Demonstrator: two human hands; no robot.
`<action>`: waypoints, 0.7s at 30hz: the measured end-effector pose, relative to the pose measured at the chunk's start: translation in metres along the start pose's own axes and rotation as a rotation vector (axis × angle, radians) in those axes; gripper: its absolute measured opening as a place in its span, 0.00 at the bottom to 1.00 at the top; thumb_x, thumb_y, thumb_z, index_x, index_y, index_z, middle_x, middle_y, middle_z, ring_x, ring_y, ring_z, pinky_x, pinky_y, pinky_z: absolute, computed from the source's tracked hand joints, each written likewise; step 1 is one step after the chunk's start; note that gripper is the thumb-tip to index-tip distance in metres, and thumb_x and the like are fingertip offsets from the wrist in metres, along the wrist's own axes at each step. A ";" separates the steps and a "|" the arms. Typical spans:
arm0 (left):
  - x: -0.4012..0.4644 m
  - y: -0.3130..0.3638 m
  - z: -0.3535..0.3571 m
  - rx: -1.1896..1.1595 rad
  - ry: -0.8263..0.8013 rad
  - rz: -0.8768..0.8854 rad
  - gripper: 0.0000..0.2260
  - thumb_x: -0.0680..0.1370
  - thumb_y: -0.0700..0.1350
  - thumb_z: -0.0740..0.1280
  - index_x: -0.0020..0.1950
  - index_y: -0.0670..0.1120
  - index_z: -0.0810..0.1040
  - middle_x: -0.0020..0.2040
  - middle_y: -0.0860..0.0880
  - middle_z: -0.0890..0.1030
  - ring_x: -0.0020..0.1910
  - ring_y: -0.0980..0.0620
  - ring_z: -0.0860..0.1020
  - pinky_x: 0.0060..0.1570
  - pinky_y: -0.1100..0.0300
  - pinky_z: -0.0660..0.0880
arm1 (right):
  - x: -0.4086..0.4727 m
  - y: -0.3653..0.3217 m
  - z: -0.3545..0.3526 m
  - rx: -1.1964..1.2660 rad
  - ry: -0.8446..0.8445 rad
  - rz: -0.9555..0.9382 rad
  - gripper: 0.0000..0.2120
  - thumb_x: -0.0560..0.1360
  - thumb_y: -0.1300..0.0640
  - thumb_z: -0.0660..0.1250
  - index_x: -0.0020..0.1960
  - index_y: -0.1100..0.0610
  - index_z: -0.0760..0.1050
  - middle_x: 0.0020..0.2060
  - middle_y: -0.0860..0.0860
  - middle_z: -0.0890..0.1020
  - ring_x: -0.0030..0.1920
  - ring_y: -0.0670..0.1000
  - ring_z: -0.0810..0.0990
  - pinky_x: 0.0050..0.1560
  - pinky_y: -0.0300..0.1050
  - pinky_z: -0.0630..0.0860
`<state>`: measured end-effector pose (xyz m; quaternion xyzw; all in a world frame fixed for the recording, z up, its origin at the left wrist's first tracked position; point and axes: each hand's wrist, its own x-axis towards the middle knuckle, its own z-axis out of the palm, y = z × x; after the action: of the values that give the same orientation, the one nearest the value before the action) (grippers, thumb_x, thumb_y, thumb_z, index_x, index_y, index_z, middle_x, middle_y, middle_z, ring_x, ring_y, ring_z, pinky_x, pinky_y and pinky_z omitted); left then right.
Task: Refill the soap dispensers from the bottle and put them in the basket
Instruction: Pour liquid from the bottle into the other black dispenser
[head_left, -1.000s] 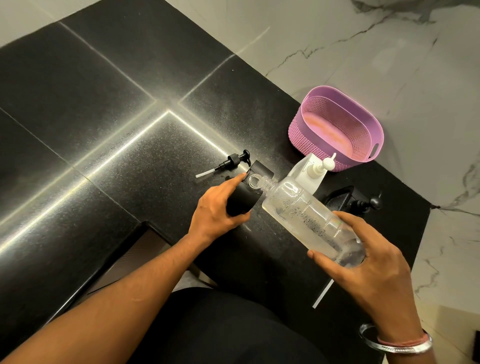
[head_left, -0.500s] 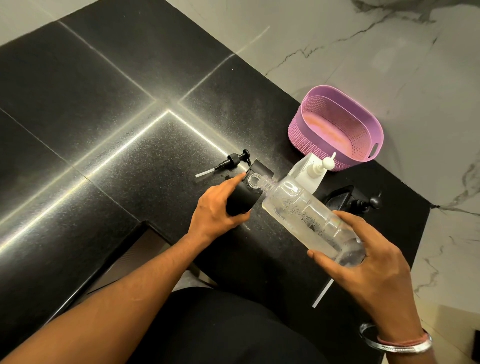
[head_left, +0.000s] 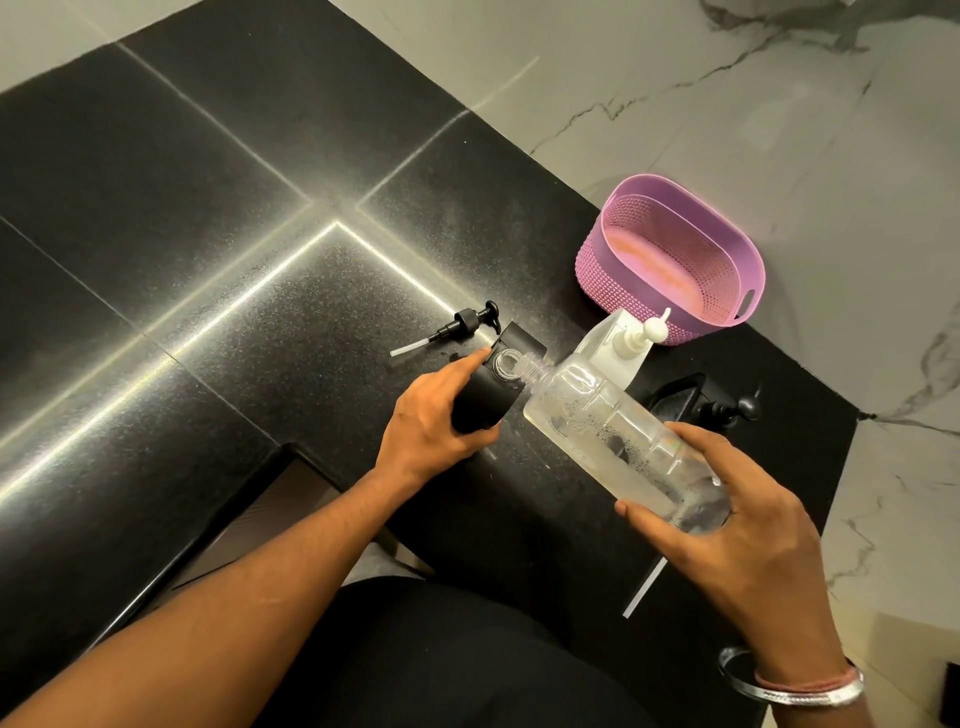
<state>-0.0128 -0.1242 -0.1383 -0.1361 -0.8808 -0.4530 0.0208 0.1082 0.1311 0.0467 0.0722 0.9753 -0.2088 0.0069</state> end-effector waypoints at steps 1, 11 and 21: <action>0.000 0.000 0.000 -0.001 -0.001 -0.001 0.40 0.70 0.51 0.82 0.80 0.52 0.70 0.65 0.53 0.83 0.58 0.54 0.78 0.61 0.60 0.72 | 0.000 0.000 0.000 0.000 -0.001 0.000 0.41 0.64 0.34 0.78 0.72 0.48 0.74 0.62 0.48 0.82 0.59 0.51 0.82 0.47 0.47 0.86; 0.000 0.000 0.000 -0.005 -0.003 0.004 0.40 0.71 0.52 0.82 0.80 0.53 0.69 0.65 0.53 0.82 0.58 0.51 0.79 0.61 0.57 0.74 | 0.000 0.002 0.000 -0.009 -0.005 0.001 0.41 0.64 0.33 0.78 0.72 0.48 0.74 0.62 0.48 0.82 0.59 0.51 0.82 0.47 0.46 0.86; 0.000 0.001 -0.001 -0.011 -0.002 0.004 0.39 0.71 0.51 0.82 0.79 0.52 0.70 0.64 0.52 0.83 0.57 0.51 0.79 0.60 0.59 0.73 | 0.000 0.001 0.000 -0.009 -0.013 -0.003 0.41 0.64 0.33 0.78 0.72 0.49 0.74 0.62 0.48 0.82 0.58 0.50 0.82 0.47 0.42 0.84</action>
<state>-0.0123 -0.1247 -0.1368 -0.1386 -0.8780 -0.4577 0.0202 0.1083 0.1320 0.0465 0.0693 0.9762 -0.2050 0.0134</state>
